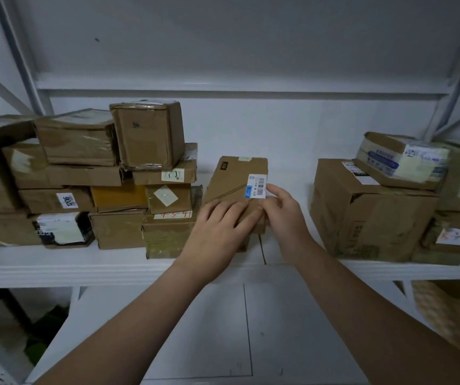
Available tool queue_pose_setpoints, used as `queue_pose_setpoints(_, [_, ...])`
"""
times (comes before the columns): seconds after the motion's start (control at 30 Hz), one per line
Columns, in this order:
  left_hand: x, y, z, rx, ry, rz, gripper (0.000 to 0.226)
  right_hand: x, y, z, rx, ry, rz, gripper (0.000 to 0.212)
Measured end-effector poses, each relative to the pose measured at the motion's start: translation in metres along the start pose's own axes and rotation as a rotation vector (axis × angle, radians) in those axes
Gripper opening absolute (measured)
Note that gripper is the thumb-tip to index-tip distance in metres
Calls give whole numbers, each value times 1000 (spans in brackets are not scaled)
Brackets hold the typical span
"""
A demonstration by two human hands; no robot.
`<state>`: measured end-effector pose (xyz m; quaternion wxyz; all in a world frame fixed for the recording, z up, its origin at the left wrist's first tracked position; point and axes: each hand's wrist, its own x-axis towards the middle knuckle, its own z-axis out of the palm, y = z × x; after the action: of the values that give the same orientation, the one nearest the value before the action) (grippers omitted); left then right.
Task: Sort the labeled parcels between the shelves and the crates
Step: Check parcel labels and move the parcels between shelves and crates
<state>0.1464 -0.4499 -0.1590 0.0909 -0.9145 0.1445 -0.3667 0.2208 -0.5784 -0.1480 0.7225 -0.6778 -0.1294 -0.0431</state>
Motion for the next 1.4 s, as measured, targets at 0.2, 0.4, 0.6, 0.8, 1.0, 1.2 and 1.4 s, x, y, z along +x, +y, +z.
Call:
queue_pose_setpoints(0.2, [6, -15, 10, 90, -192, -77, 60, 26, 8, 15, -159, -21, -17, 31])
queue_pose_setpoints(0.4, [12, -24, 26, 113, -260, -153, 58, 32, 27, 20, -324, -118, -25, 32])
queue_pose_setpoints(0.6, [14, -25, 25, 42, -221, -190, 54, 34, 32, 9, -264, -108, -55, 21])
queue_pose_setpoints(0.8, [21, -18, 13, -7, -163, -179, 48, 28, 17, -18, -414, -47, -228, 19])
queue_pose_setpoints(1.0, [54, 12, 6, -115, -104, -126, 42, 13, -4, -66, -538, 56, -352, 22])
queue_pose_setpoints(1.2, [98, 70, 6, -262, -9, -33, 35, 4, -31, -141, -741, 241, -543, 19])
queue_pose_setpoints(1.4, [152, 136, 21, -399, 8, -15, 43, 10, -45, -225, -936, 402, -587, 21])
